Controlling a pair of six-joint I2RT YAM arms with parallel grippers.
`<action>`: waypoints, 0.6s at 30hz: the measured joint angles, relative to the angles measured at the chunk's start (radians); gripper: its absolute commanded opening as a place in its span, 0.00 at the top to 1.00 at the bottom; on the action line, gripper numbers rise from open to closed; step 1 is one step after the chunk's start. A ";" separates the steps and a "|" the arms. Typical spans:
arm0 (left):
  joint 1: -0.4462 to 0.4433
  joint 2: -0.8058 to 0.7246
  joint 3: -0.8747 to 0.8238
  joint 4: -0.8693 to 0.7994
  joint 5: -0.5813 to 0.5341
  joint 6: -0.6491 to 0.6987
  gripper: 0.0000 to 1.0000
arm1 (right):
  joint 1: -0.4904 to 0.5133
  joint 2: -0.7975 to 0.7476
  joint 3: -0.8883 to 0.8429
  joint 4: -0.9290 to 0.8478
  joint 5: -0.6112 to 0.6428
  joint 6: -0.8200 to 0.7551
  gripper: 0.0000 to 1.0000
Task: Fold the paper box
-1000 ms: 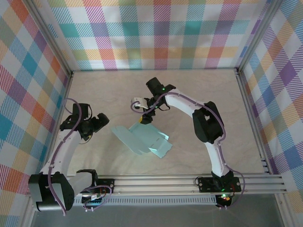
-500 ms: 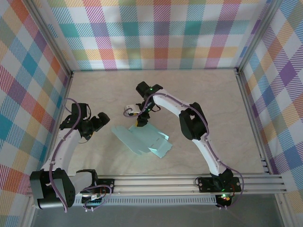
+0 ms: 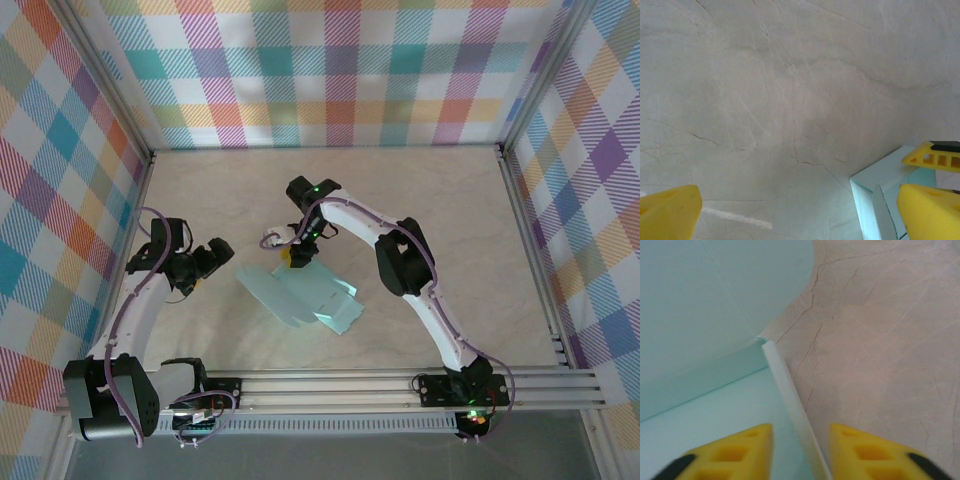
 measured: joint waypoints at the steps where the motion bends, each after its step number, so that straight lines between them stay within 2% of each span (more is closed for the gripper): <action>1: 0.000 0.000 0.000 0.000 0.000 0.000 0.00 | 0.000 0.000 0.000 -0.001 0.000 0.002 0.78; 2: 0.000 0.000 0.000 0.000 0.002 0.001 0.00 | 0.000 0.000 0.000 0.001 0.000 -0.002 0.84; 5: 0.001 0.000 0.000 0.001 0.005 0.002 0.00 | 0.000 0.000 0.000 0.000 0.000 0.003 0.86; 6: 0.002 0.000 0.000 0.001 0.006 0.002 0.00 | 0.000 0.000 0.000 0.001 0.001 0.003 0.90; 12: 0.005 0.000 0.000 0.001 0.006 0.008 0.00 | 0.000 0.000 0.000 0.021 0.001 0.013 0.91; 14: 0.005 0.000 0.000 0.001 0.006 0.009 0.00 | -0.001 0.000 -0.005 0.042 0.001 0.026 0.88; 18: 0.005 -0.011 0.000 0.000 0.004 0.009 0.00 | -0.010 -0.040 -0.084 0.124 0.003 0.069 0.89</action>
